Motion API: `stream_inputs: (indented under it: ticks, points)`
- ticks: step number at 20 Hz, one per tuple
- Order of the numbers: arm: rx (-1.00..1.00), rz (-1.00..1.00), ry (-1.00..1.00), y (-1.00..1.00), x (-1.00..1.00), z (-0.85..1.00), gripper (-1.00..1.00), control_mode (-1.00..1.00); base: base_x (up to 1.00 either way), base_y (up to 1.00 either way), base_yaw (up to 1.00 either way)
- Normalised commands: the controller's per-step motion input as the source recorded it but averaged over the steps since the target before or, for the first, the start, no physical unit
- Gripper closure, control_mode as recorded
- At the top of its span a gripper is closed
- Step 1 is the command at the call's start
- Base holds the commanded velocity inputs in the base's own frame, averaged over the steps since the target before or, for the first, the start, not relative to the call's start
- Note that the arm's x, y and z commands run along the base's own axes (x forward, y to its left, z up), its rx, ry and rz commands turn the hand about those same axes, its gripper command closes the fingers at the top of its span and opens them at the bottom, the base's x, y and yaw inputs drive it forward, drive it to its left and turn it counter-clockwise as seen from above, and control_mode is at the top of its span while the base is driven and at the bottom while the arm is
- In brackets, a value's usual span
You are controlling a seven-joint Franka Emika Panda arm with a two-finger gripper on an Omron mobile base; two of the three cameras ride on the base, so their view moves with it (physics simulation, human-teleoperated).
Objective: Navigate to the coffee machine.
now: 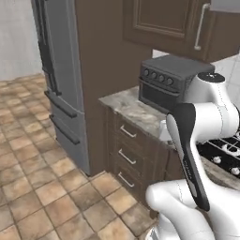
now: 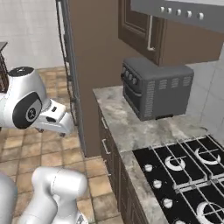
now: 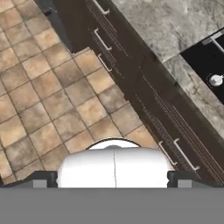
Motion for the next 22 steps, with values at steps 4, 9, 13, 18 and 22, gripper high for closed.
stream_inputs:
  ticks: [4,9,13,18,22]
  points:
    - [0.0,0.0,0.0,0.0,0.0,0.0,-1.0,1.0,-0.25,0.1,1.0]
    - [0.0,0.0,0.0,0.0,0.0,0.0,-1.0,1.0,-0.27,0.2,1.0]
    - [0.0,0.0,0.0,0.0,0.0,0.0,-1.0,1.0,-0.15,0.25,1.0]
    - [0.0,0.0,0.0,0.0,0.0,0.0,-1.0,1.0,-0.13,0.19,1.0]
    - [0.0,0.0,0.0,0.0,0.0,0.0,-1.0,1.0,-0.08,0.2,1.0]
